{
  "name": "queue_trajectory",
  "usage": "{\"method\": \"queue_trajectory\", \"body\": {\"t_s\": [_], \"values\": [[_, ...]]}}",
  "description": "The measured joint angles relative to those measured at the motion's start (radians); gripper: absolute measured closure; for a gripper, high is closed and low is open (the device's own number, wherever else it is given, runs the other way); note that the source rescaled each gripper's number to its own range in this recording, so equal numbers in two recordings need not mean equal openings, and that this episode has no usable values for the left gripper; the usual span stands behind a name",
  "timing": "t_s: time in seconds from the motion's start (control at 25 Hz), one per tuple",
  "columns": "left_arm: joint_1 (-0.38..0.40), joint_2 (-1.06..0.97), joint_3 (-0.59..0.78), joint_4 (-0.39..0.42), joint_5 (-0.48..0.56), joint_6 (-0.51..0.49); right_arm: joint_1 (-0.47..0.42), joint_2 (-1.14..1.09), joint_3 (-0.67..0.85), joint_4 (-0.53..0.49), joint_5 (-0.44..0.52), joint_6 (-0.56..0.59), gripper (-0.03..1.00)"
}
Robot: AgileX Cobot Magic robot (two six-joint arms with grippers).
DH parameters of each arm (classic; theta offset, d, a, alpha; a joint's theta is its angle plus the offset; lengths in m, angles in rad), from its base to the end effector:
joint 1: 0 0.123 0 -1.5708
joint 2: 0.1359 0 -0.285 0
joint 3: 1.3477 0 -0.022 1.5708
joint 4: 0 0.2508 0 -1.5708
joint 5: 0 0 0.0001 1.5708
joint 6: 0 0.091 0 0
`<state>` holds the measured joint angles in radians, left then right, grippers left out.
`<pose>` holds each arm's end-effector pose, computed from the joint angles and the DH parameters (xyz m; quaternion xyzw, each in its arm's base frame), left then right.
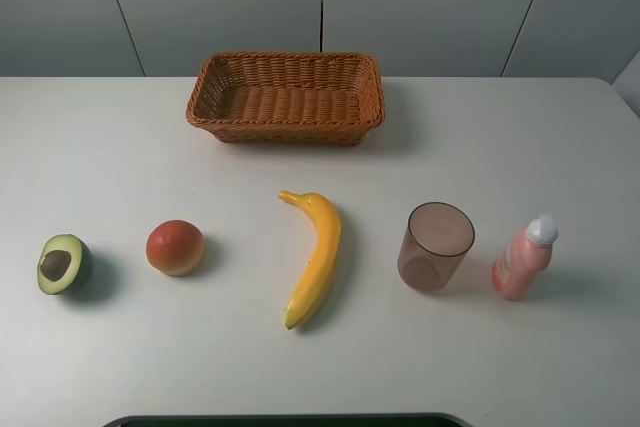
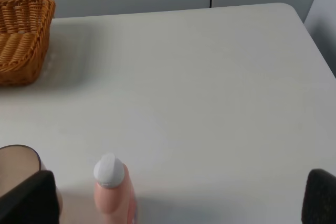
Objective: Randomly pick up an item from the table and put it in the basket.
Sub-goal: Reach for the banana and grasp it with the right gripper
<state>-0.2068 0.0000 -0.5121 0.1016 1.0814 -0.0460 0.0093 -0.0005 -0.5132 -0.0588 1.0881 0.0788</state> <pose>-0.0055 0.0095 0.2793 0.0658 0.8518 -0.0149 0.5195 -0.0076 -0.0048 0.2788 0.0315 0.8558 -0.0066 0.5162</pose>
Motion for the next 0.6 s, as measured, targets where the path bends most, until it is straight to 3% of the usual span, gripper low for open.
{"method": "queue_trajectory", "body": {"t_s": [0.6], "values": [[0.000, 0.000, 0.000, 0.000, 0.000, 0.000, 0.000, 0.000, 0.000, 0.000, 0.000, 0.000, -0.03]]}}
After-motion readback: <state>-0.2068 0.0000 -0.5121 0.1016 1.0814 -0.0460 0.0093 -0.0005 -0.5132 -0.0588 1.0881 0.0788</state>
